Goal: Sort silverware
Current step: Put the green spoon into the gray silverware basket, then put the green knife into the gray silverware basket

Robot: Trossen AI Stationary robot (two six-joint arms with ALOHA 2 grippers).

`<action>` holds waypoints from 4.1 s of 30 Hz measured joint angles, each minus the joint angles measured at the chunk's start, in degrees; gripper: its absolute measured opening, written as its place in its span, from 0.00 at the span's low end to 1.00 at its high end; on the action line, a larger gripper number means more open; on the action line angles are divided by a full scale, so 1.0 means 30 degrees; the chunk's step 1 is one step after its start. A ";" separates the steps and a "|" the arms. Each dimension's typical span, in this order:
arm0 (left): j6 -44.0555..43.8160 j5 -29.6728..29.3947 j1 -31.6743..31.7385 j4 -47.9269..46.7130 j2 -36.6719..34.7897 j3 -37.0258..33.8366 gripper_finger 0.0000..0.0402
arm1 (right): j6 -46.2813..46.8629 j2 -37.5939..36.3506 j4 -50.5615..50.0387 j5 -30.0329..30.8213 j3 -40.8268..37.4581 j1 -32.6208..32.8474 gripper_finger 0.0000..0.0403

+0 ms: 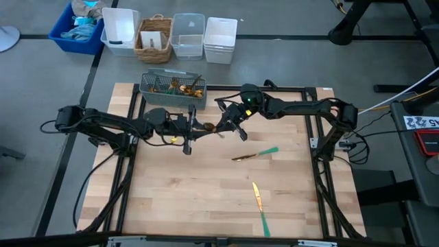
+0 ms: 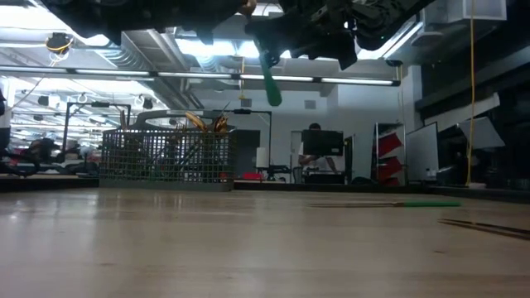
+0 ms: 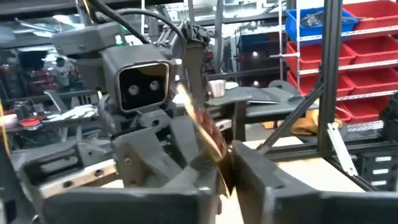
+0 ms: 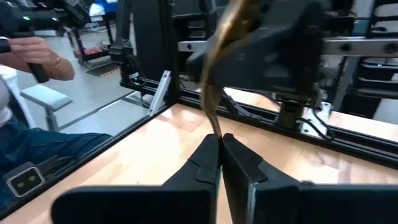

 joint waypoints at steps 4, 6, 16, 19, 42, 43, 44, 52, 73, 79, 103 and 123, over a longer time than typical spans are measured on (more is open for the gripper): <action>0.0062 0.0036 0.0000 -0.0056 0.0000 -0.0007 0.03 | -0.0051 0.0000 0.0051 -0.0001 0.0007 -0.0029 0.04; -0.0004 0.0019 -0.0018 -0.0067 0.0000 -0.0007 0.03 | -0.0043 0.0000 0.0022 -0.0004 0.0007 -0.0026 0.04; -0.0225 -0.0074 -0.0022 -0.0085 0.0000 -0.0007 0.01 | -0.0043 -0.0007 -0.0055 0.0746 0.0007 -0.0007 0.04; -0.0163 -0.0068 -0.0029 -0.0078 0.0000 -0.0007 0.01 | 0.0015 -0.0007 -0.0060 0.0648 0.0007 0.0007 0.06; -0.0162 -0.0549 0.1749 -0.0956 -0.0597 0.0007 0.00 | -0.1112 -0.2729 -0.7081 0.6353 0.0029 -0.2505 0.35; -0.0162 -0.0620 0.1979 -0.1111 -0.0597 0.0007 0.00 | -0.1384 -0.2900 -0.7862 0.6866 0.0029 -0.2688 0.35; -0.0162 -0.0735 0.2226 -0.1233 -0.0597 0.0007 0.00 | -0.1524 -0.3041 -0.8534 0.7412 0.0029 -0.2851 0.35; 0.0119 -0.2121 0.4959 -0.0654 -0.0623 0.0007 0.01 | -0.1915 -0.3155 -1.3813 0.8973 0.0015 -0.3133 0.35; -0.1947 -0.3031 1.0171 -0.3448 -0.0634 0.0007 0.01 | -0.2542 -0.3126 -1.4296 0.9179 -0.1836 -0.1646 0.35; -0.2017 -0.3039 1.0171 -0.5229 0.0449 0.0007 0.01 | -0.2505 -0.3126 -1.4200 0.8940 -0.1836 -0.1494 0.35; -0.3151 -0.3046 1.0142 -0.4507 0.1323 0.0000 0.31 | -0.2318 -0.3126 -1.6390 1.0893 -0.1829 0.2471 0.35; -0.5983 0.1639 0.6724 -0.7419 -0.2095 0.0000 0.31 | 0.1890 -0.3155 -2.1001 1.6183 -0.2685 0.7473 0.35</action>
